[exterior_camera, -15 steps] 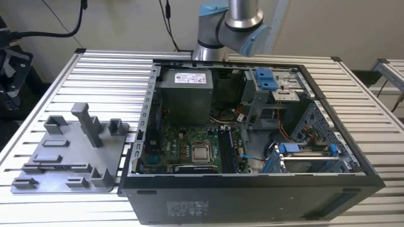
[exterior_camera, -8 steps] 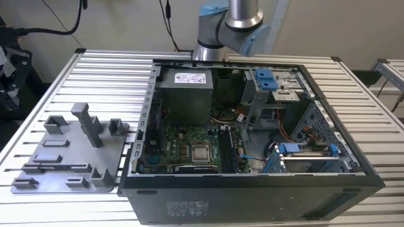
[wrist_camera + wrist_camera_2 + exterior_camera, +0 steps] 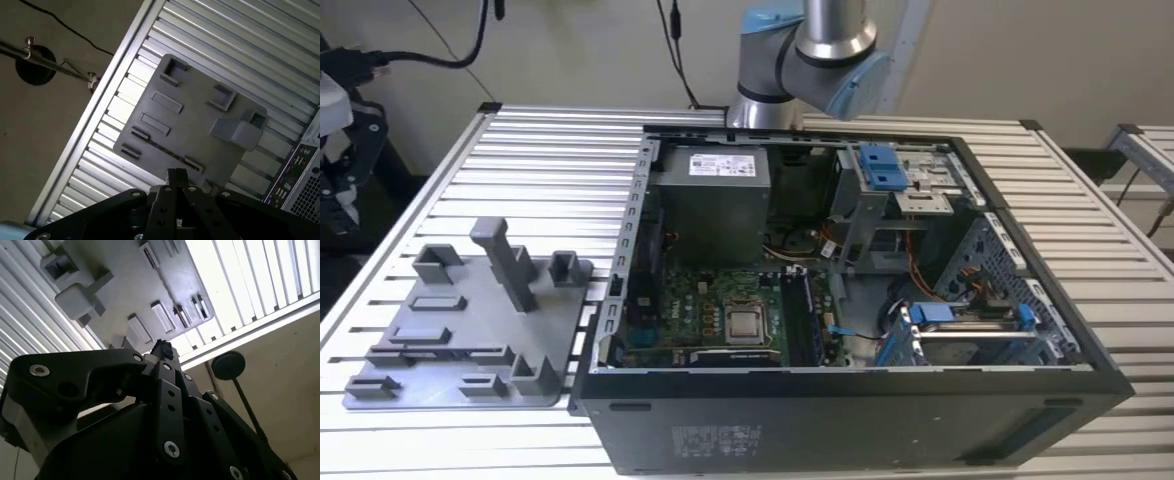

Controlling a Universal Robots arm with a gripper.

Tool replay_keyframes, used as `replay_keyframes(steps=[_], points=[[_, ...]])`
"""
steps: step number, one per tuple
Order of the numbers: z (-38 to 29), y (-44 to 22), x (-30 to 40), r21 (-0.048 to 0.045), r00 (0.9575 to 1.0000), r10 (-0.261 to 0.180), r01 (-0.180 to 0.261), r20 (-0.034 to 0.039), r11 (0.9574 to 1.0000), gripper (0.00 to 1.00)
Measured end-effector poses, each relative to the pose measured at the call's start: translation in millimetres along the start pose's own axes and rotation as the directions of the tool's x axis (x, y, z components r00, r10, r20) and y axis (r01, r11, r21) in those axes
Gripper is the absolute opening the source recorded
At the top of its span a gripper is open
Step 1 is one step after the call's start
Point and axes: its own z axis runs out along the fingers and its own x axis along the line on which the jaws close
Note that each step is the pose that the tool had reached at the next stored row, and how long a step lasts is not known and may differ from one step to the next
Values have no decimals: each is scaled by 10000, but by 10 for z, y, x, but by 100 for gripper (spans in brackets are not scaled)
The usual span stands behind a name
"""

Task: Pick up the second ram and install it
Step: 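Pick up the second ram and move it above second insertion slot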

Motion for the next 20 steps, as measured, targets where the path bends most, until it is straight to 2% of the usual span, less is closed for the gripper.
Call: replay_keyframes(steps=[3,6,12,16,20], points=[[0,0,0,3,9990,-443,443,-28,9990,11],[0,0,0,5,9961,-884,884,-55,9961,11],[0,0,0,5,9849,-1729,1729,-108,9849,11],[0,-1,0,3,9721,-2342,2343,-147,9722,11],[0,0,0,-1,9549,-2963,2964,-186,9551,11]])
